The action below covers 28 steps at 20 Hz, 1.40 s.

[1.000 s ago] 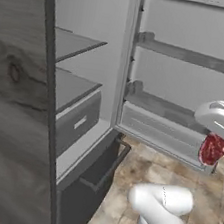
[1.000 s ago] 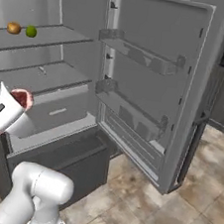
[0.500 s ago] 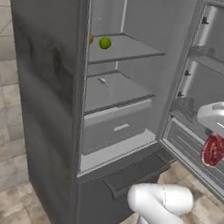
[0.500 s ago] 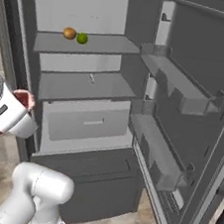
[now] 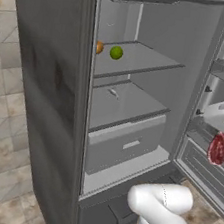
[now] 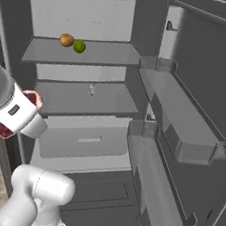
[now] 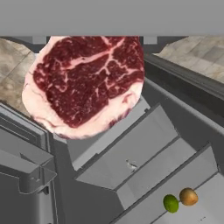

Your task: Transport the steak and lime to the fridge. Place the steak on the rack containing meat and place the lime on the rack containing the vegetable, ensuring meats and vegetables are on different racks.

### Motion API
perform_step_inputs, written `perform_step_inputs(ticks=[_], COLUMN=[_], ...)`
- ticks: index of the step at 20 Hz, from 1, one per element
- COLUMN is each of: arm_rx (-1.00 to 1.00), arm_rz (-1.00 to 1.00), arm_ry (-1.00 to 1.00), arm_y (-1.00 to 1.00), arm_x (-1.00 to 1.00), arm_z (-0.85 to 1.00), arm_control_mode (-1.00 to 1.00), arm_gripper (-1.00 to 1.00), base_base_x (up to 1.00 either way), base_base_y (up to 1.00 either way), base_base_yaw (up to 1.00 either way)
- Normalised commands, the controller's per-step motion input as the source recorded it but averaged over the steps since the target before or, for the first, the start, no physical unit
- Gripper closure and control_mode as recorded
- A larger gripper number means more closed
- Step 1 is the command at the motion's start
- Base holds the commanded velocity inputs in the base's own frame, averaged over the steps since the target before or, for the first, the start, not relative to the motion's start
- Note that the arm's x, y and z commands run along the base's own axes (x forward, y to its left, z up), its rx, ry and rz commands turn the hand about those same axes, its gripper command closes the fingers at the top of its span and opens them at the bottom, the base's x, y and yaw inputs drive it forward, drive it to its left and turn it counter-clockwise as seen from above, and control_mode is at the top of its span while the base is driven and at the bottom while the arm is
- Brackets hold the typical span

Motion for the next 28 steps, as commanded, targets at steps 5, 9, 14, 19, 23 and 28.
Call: perform_step_inputs(ticks=[5, 9, 14, 19, 23, 28], arm_rx=[0.0, 0.0, 0.0, 0.0, 0.0, 0.0], arm_rz=[0.0, 0.0, 0.0, 0.0, 0.0, 0.0], arm_ry=[0.0, 0.0, 0.0, 0.0, 0.0, 0.0], arm_y=[0.0, 0.0, 0.0, 0.0, 0.0, 0.0], arm_x=[0.0, 0.0, 0.0, 0.0, 0.0, 0.0], arm_z=[0.0, 0.0, 0.0, 0.0, 0.0, 0.0], arm_control_mode=[1.0, 1.0, 1.0, 1.0, 1.0, 1.0], arm_gripper=[1.0, 1.0, 1.0, 1.0, 1.0, 1.0], base_base_x=[0.53, 0.81, 0.44, 0.18, 0.36, 0.59], base_base_y=[0.36, 0.08, 0.48, 0.45, 0.11, -0.32], base_base_yaw=[0.03, 0.17, 0.39, 0.5, 0.42, 0.16])
